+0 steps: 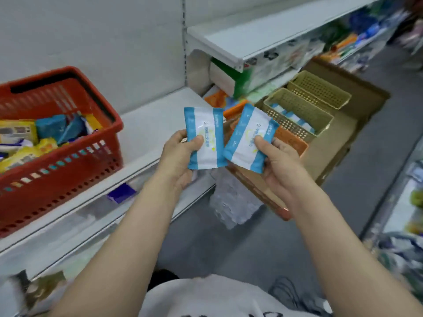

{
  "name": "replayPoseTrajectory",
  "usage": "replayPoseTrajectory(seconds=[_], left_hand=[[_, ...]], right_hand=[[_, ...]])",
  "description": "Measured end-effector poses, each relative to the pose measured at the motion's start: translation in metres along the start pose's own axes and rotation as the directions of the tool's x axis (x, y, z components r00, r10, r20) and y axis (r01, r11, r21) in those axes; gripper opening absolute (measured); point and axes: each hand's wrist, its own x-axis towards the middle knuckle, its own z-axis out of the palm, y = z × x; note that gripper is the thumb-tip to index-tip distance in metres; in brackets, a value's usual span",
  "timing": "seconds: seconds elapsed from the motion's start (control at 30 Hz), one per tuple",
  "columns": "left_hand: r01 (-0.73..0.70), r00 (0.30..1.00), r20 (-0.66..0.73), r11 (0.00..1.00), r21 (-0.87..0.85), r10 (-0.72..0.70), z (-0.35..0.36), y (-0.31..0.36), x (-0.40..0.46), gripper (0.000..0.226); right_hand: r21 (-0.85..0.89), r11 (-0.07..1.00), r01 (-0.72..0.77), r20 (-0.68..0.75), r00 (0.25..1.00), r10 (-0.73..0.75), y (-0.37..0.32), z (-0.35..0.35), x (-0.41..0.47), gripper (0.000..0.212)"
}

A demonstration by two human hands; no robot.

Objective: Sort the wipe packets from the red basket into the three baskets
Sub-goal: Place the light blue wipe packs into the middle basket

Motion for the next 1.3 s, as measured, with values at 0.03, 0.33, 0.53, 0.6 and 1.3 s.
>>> replayPoseTrajectory(seconds=[0.03,0.33,0.53,0.6,1.3], left_hand=[[0.010,1.000,0.002,1.000,-0.002,-0.010,0.025,-0.016,-0.004,0.014],[0.093,0.993,0.071,0.994,0.050,-0.097,0.162,-0.103,0.005,0.033],[-0.007,0.991,0.127,0.940,0.342,-0.039,0.216,-0.110,0.074,0.050],[-0.055,0.982,0.178,0.830,0.555,-0.055,0.232,-0.108,0.098,0.056],[0.221,0.915,-0.370,0.966,0.134,-0.159,0.318,-0.136,0.250,0.040]], right_hand=[[0.010,1.000,-0.004,-0.026,1.000,0.004,-0.002,-0.023,-0.004,0.012],[-0.042,0.994,-0.099,-0.123,0.988,0.093,-0.013,-0.148,0.017,0.028],[-0.331,0.931,-0.152,-0.141,0.984,0.110,-0.054,-0.221,0.076,0.031],[-0.427,0.886,-0.181,-0.085,0.983,0.160,-0.077,-0.241,0.096,0.031],[-0.757,0.654,-0.010,0.210,0.943,0.258,-0.179,-0.312,0.438,0.010]])
